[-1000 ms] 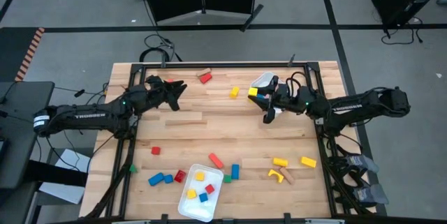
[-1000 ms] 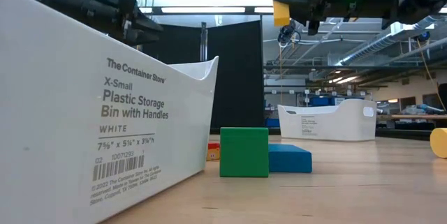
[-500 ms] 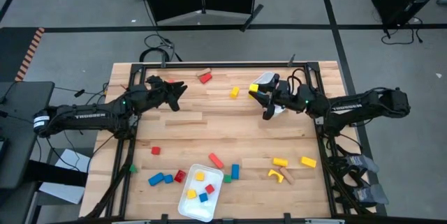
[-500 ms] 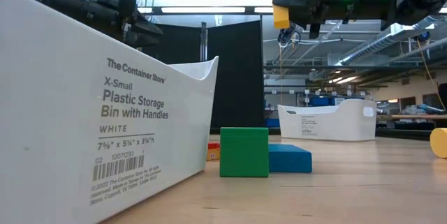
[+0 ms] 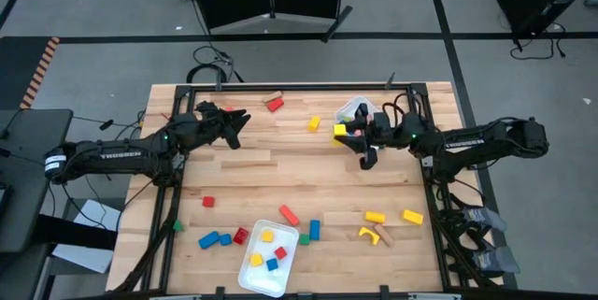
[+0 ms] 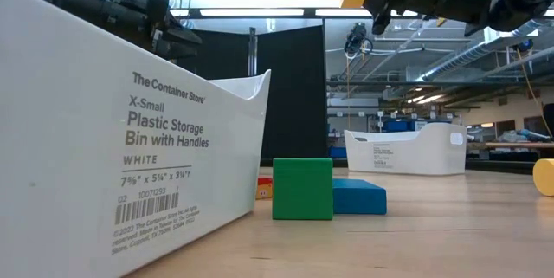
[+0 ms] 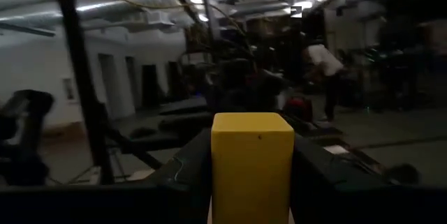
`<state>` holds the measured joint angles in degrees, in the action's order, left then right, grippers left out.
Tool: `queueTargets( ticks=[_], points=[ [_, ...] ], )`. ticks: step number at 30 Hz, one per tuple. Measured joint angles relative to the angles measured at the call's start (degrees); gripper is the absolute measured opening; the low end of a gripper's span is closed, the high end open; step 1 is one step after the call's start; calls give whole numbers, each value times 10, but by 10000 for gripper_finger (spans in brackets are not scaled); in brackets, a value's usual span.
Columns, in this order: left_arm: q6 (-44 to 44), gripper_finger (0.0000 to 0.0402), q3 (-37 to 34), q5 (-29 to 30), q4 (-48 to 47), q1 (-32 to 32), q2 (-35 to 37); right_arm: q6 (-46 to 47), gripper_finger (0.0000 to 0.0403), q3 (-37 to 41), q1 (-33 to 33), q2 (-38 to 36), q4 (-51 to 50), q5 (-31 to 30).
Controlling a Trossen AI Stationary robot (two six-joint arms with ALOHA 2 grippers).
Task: Sort blocks by size
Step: Put the yellow rectangle block into the top white bin, then put the red rectangle block into the top white bin
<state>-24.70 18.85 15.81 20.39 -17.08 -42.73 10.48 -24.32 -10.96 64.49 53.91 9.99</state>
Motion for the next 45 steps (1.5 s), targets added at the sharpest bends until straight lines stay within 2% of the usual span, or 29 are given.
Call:
queueTargets(
  ticks=[2,5,8,10,13,18,25,29,31,33,36,38,42,45],
  points=[
    [0,152,0,0,-5,0,0,0,143,0,0,0,-15,-48],
    [-1,152,0,0,-11,0,0,-6,143,0,-2,0,-74,-219],
    [-7,152,0,0,-15,0,0,36,143,-8,-7,0,-216,-411],
    [-9,152,0,0,-16,-1,0,79,143,-18,-19,0,-316,-451],
    [-10,152,0,0,-18,-2,0,130,143,-25,-33,0,-383,-455],
    [-11,152,0,0,-19,-7,0,148,152,-25,-52,0,-392,-480],
    [-13,152,0,0,-21,-6,0,139,325,-25,-75,-4,-389,-434],
    [-19,152,0,0,-22,-11,0,98,372,-25,-69,-25,-335,-424],
    [-31,152,0,0,-24,-18,0,57,376,-25,-59,-45,-283,-401],
    [-46,152,0,0,-30,-28,0,10,373,-25,-48,-68,-217,-353],
    [-71,152,0,0,-62,-52,0,-42,359,-25,-35,-102,-140,-271],
    [-86,152,0,0,-92,-73,-6,-57,347,-25,-29,-121,-117,-239],
    [-118,152,4,1,-153,-115,-42,-64,322,-25,-26,-137,-121,-234],
    [-121,152,40,30,-233,-140,-93,-57,305,-25,-26,-124,-129,-234]
  ],
)
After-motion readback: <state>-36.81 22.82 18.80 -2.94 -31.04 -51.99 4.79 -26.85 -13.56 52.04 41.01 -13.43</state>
